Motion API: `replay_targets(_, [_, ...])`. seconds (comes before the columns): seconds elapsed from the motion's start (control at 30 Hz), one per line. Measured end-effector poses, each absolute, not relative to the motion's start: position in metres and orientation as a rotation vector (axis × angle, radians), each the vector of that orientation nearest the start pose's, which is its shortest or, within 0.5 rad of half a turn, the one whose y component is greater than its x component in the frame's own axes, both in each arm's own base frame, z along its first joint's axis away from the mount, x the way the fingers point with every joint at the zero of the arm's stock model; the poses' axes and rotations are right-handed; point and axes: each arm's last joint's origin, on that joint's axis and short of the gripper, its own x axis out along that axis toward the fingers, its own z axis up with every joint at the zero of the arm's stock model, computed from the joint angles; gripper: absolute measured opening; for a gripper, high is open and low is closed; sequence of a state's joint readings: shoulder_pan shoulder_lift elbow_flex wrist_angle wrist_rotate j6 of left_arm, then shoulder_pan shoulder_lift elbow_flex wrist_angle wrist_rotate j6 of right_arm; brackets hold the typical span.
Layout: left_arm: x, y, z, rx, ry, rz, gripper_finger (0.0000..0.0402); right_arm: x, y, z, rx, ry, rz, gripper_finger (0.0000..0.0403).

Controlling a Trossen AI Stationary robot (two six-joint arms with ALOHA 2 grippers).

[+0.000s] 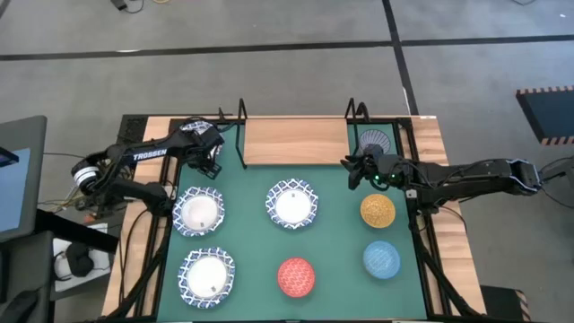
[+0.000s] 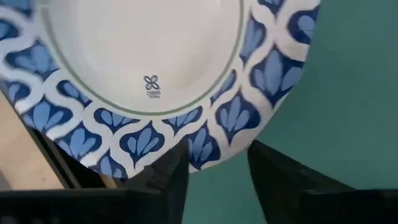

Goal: Place and stack bowls onto a shelf
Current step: Put the white patterned bowl on the shelf

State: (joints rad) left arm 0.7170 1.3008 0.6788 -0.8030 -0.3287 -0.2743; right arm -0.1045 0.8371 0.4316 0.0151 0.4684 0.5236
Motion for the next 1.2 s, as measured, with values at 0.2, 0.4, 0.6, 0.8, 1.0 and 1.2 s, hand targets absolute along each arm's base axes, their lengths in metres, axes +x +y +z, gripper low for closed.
replay_targets(0.2, [0.144,0.139,0.169,-0.482,1.322,1.076,0.0025,0.176,-0.03,0.222,0.43,0.237,-0.644,0.0153])
replay_targets(0.4, [0.144,0.138,0.169,-0.485,1.326,1.064,0.0007,0.177,-0.028,0.222,0.429,0.236,-0.633,0.0153])
replay_targets(0.6, [0.146,0.123,0.174,-0.503,1.339,1.013,0.0002,0.177,-0.028,0.222,0.429,0.236,-0.633,0.0148])
replay_targets(0.8, [0.14,0.096,0.195,-0.413,1.313,1.046,0.0,0.177,-0.027,0.223,0.454,0.226,-0.628,0.0143])
replay_targets(1.0, [0.138,0.07,0.223,-0.276,1.153,0.99,0.0,0.181,-0.021,0.231,0.472,0.137,-0.573,0.0146])
replay_targets(1.2, [0.133,0.048,0.237,-0.191,1.031,0.93,0.0,0.184,-0.014,0.238,0.479,0.075,-0.52,0.0146])
